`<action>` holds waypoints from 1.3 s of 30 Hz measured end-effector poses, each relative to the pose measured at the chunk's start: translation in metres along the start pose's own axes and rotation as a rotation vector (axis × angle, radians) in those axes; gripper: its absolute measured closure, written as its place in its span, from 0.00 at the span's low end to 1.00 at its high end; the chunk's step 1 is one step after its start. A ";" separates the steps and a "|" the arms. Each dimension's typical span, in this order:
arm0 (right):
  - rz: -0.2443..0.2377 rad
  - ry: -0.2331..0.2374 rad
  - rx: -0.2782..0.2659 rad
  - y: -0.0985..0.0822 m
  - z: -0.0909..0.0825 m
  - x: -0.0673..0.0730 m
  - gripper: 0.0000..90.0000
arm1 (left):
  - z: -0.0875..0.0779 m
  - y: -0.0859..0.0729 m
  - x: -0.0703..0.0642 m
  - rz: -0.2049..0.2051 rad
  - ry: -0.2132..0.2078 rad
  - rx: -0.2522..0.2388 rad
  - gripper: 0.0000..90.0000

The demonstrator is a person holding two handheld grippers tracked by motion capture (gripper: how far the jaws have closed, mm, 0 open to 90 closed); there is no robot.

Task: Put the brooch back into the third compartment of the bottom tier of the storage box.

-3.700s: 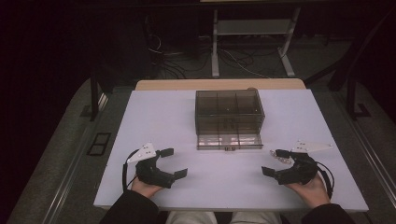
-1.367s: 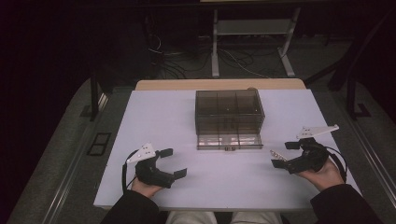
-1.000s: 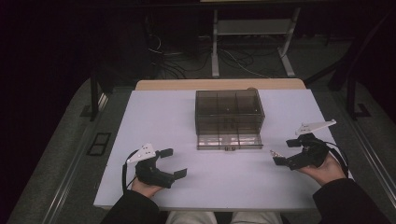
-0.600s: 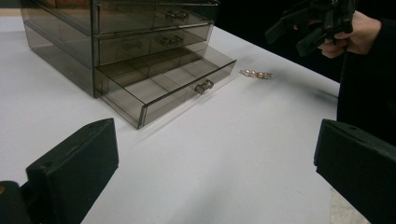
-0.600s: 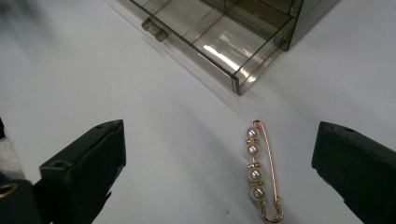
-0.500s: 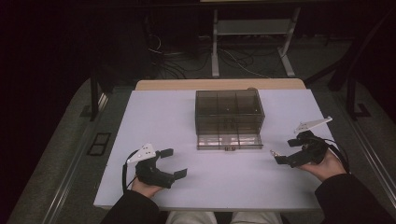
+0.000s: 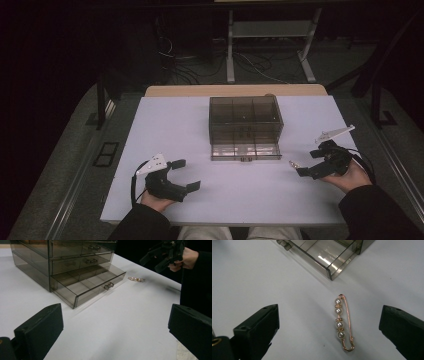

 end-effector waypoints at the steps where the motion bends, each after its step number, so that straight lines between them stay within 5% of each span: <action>1: -0.001 0.000 0.002 0.000 0.001 -0.001 0.03 | 0.000 0.000 0.000 0.000 0.000 0.000 0.00; 37: -0.073 -0.010 0.103 -0.006 0.033 -0.013 0.03 | 0.002 -0.001 -0.001 0.005 -0.007 0.012 0.00; 39: -0.081 -0.006 0.110 -0.007 0.034 -0.012 0.11 | 0.002 -0.001 -0.001 0.006 -0.007 0.014 0.00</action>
Point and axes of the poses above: each handheld gripper's, and its own axes: z roughly forward along the jaws, y roughly out of its top, x roughly to its left, the point moved 7 cm from there along z, roughly forward along the jaws, and after that the axes turned 15 degrees about -y, right-handed, at the moved point
